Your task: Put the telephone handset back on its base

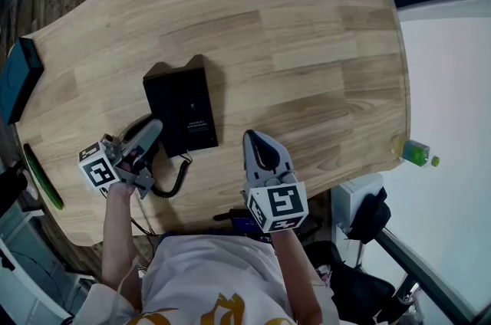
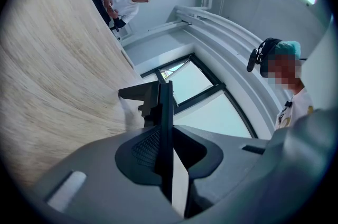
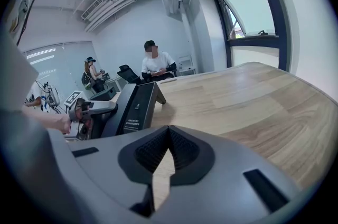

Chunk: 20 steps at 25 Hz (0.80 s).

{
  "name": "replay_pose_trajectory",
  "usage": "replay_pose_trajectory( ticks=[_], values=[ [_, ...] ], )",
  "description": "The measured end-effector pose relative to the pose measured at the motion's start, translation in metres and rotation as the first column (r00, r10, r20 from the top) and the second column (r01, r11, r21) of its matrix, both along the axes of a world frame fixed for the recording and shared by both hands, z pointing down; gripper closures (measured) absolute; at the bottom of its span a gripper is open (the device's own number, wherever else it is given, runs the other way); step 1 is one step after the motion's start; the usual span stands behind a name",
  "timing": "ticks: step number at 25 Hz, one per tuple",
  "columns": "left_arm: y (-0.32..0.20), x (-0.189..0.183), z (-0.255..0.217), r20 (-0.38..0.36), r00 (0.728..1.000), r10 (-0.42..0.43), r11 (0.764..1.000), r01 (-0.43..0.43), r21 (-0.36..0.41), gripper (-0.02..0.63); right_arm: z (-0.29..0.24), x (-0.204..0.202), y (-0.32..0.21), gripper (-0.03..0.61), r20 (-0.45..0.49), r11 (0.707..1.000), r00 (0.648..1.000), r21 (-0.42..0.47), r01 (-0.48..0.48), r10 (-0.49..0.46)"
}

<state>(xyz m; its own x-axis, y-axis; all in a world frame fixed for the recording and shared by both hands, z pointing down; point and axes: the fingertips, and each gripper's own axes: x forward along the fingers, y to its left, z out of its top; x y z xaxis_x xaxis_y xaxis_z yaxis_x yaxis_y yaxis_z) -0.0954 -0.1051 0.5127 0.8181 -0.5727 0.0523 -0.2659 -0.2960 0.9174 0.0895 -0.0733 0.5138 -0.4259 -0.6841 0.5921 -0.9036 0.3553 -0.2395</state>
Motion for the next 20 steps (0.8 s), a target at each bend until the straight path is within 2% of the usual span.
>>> replay_pose_trajectory(
  ticks=[7, 20],
  values=[
    [-0.0029, -0.0013, 0.0065, 0.102, 0.994, -0.044, 0.999, 0.045, -0.015, 0.545, 0.0008, 0.0003, -0.0008, 0.575, 0.004, 1.0, 1.0, -0.002, -0.002, 0.002],
    [-0.0038, -0.0006, 0.0068, 0.11, 0.993, -0.041, 0.999, 0.044, -0.022, 0.545, 0.0001, -0.0018, -0.0021, 0.575, 0.003, 1.0, 1.0, -0.001, 0.002, -0.002]
  ],
)
